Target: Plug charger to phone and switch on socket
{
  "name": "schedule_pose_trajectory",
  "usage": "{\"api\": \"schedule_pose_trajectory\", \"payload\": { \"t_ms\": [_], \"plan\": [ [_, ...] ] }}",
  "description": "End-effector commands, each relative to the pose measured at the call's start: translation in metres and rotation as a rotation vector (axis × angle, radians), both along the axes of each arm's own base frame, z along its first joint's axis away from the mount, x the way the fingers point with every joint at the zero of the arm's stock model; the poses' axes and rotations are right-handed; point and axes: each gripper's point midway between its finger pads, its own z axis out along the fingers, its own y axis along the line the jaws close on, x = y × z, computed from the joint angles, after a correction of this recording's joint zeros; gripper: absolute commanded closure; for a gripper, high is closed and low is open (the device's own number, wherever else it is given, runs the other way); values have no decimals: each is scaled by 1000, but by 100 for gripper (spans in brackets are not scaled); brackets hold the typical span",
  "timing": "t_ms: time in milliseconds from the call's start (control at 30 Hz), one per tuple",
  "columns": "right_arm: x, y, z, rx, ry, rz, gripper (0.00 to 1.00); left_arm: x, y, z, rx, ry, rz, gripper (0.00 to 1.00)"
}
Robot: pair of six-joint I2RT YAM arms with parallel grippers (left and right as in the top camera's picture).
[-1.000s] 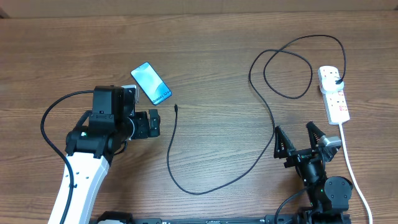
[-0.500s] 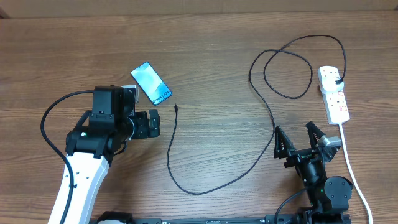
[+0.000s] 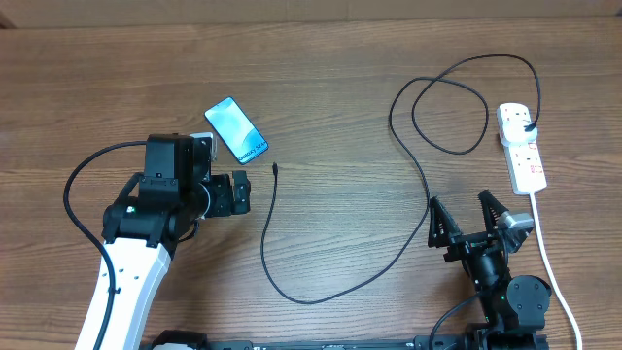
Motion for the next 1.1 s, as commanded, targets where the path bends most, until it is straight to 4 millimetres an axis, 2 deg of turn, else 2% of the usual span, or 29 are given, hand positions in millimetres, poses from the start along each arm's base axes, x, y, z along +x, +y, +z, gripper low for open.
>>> {"api": "schedule_pose_trajectory", "payload": {
  "t_ms": [0,633,767,900,1067],
  "plan": [
    [0,-1,-2,-6,-5,-6,0,6,0,9,-8,-22,12,0],
    [0,-1,-2,-6,-5,-6,0,6,0,8,-9,-21,11,0],
    [0,-1,-2,-6,-5,-6,0,24,-5,22,-36,-113,0,0],
    [0,-1,-2,-6,-5,-6,0,27,-5,23,-38,-122,1,1],
    [0,-1,-2,-6,-5,-6,0,26,-22,23,-142,-96,-20,0]
  ]
}}
